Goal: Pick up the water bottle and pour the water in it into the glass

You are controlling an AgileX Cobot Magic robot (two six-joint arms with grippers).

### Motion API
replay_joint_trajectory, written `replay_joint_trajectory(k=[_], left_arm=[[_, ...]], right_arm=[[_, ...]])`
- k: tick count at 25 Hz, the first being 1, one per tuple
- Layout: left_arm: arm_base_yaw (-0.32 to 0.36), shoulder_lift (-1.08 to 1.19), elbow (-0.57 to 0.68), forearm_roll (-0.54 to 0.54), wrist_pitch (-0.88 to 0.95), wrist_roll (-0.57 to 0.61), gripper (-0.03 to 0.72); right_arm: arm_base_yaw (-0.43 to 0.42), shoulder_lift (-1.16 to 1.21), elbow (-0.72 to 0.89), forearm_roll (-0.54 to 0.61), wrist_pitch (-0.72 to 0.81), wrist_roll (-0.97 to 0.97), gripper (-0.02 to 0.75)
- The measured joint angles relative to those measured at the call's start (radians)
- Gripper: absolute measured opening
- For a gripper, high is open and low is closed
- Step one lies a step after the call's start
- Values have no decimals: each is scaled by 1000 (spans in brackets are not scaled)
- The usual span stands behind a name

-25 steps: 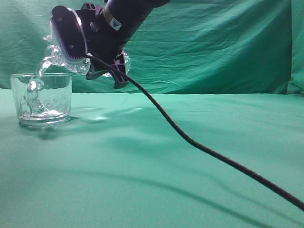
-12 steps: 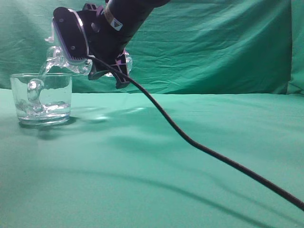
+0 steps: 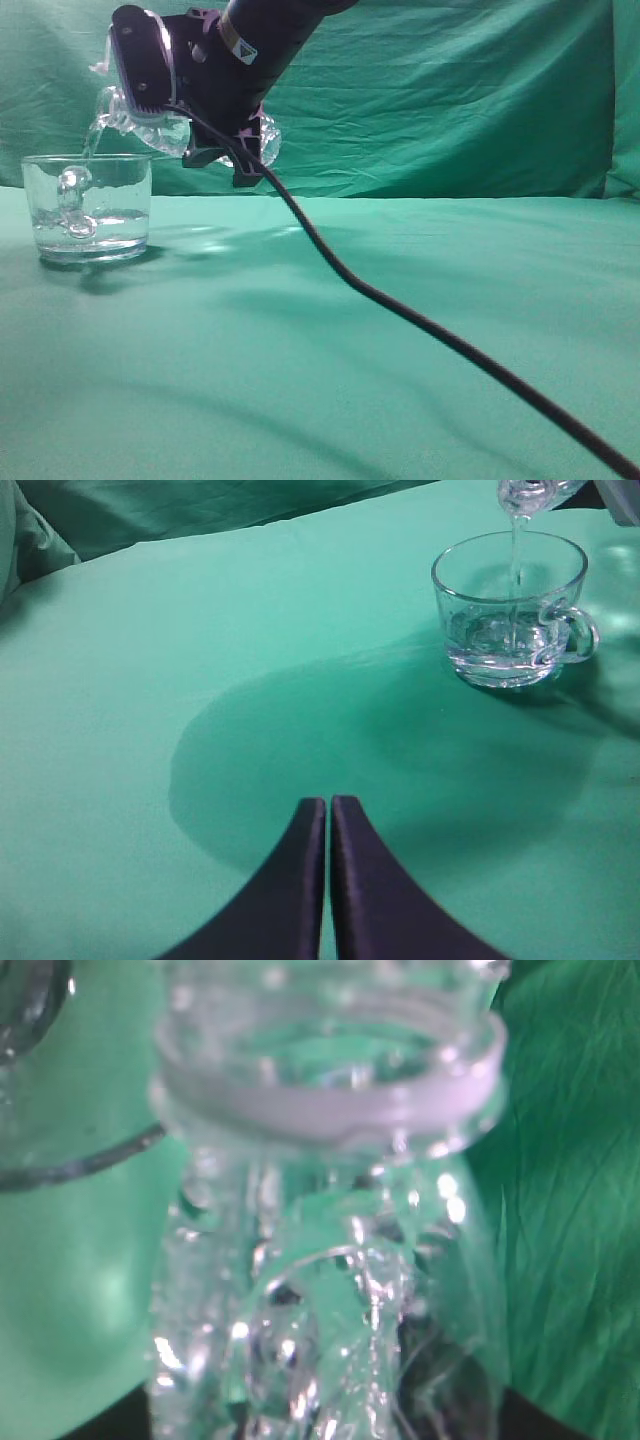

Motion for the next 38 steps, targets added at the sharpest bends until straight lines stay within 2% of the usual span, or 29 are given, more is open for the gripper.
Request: replay_joint_trajectory(k=[4,12,17,21,26,32,38], left_arm=[[0,0,0,0,0,0,0],[0,0,0,0,0,0,0],[0,0,0,0,0,0,0],[0,0,0,0,0,0,0],[0,0,0,0,0,0,0],[0,0,0,0,0,0,0],[0,0,0,0,0,0,0]], right_arm=[[0,0,0,0,0,238,305],[0,-28,0,6,21,952,305],[0,-116,0,67,169,1198,305],[0,-200,0,204,344,1228,305],[0,-331,83,309,383,1161,305],[-56,-521,332,324,271,1155,305],[-186,-742,619,326,30,1169,305]])
